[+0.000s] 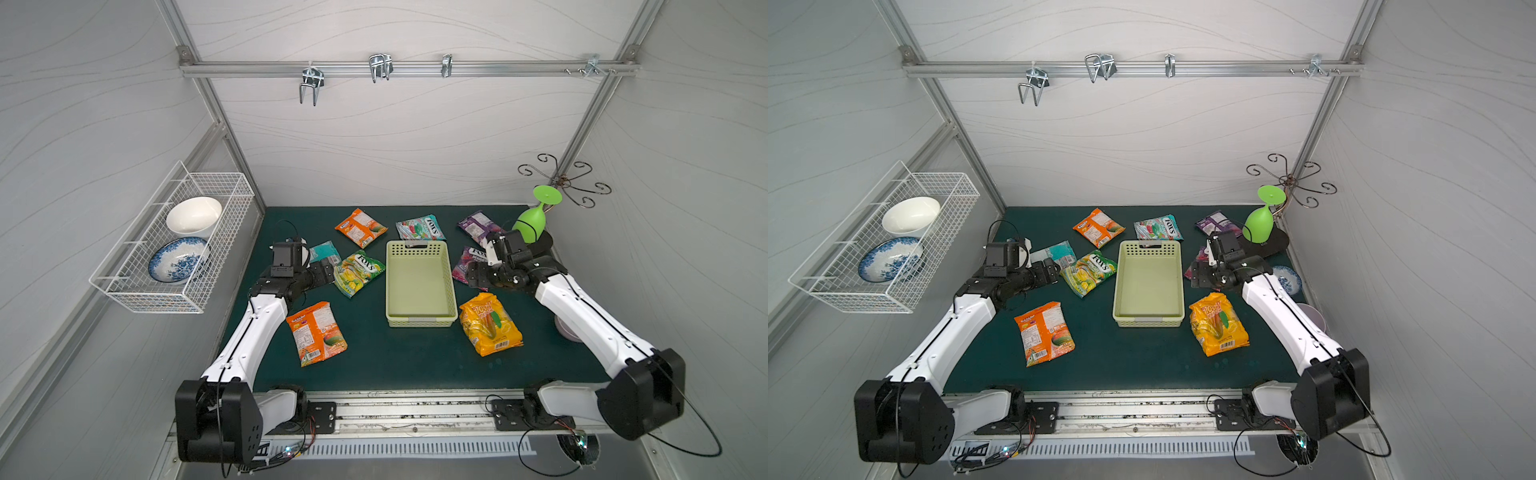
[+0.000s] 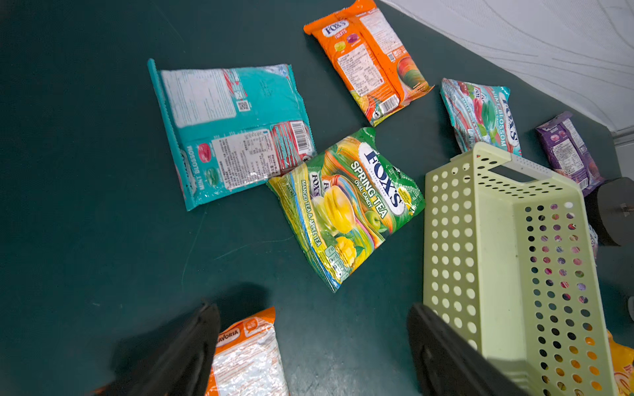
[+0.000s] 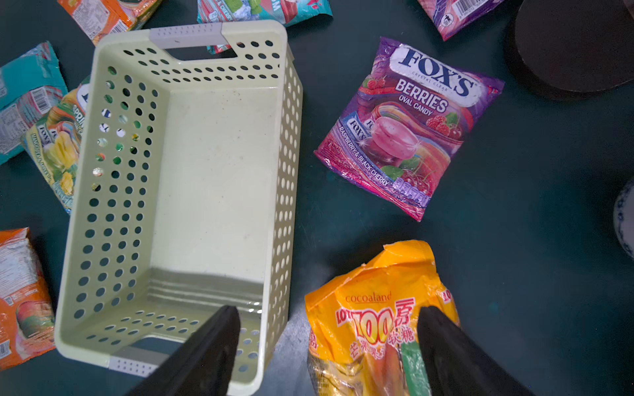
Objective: Put the candies in the basket
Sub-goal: Place the basket at the center of the board, then pick up the candy at the center of the board.
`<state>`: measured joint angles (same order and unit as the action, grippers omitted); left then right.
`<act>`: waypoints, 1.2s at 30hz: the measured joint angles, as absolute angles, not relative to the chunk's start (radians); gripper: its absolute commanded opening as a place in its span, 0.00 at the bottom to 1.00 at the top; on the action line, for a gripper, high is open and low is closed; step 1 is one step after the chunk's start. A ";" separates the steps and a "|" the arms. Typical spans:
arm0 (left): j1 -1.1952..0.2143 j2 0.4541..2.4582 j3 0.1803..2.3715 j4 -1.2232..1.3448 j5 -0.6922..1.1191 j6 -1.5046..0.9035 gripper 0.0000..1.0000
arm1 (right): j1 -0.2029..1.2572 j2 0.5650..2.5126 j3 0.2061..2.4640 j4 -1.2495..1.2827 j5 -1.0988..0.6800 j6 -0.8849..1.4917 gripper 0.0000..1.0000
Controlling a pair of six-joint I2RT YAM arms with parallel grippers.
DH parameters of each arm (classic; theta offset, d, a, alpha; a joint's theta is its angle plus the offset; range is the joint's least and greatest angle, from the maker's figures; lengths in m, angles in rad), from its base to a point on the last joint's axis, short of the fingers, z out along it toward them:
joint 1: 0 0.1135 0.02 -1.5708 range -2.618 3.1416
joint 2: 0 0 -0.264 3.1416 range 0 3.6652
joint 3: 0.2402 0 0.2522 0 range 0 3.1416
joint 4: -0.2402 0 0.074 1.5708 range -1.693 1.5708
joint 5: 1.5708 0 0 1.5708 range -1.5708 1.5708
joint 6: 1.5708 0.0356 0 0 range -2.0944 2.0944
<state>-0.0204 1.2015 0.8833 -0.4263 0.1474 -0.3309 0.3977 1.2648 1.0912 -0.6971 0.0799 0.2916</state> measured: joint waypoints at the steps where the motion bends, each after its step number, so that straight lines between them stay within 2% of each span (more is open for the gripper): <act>1: -0.020 1.208 0.880 -0.421 0.155 -0.338 0.89 | 0.397 1.246 1.084 -0.697 0.082 0.287 0.88; 4: -0.020 1.225 0.861 -0.383 0.178 -0.361 0.87 | 0.394 1.196 1.048 -0.683 0.094 0.272 0.94; 11: -0.021 1.259 0.839 -0.331 0.237 -0.414 0.86 | 0.387 1.107 0.970 -0.662 0.101 0.253 0.99; 27: -0.021 1.411 0.820 -0.255 0.327 -0.522 0.82 | 0.387 1.013 0.911 -0.626 0.105 0.234 0.99; 36: -0.021 1.530 0.820 -0.232 0.337 -0.572 0.72 | 0.387 1.012 0.909 -0.618 0.116 0.234 0.99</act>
<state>-0.0208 1.5295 0.8204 -0.2321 0.3370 -0.5724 0.3874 1.0122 0.9092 -0.6178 0.1162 0.2344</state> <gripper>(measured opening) 0.738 0.988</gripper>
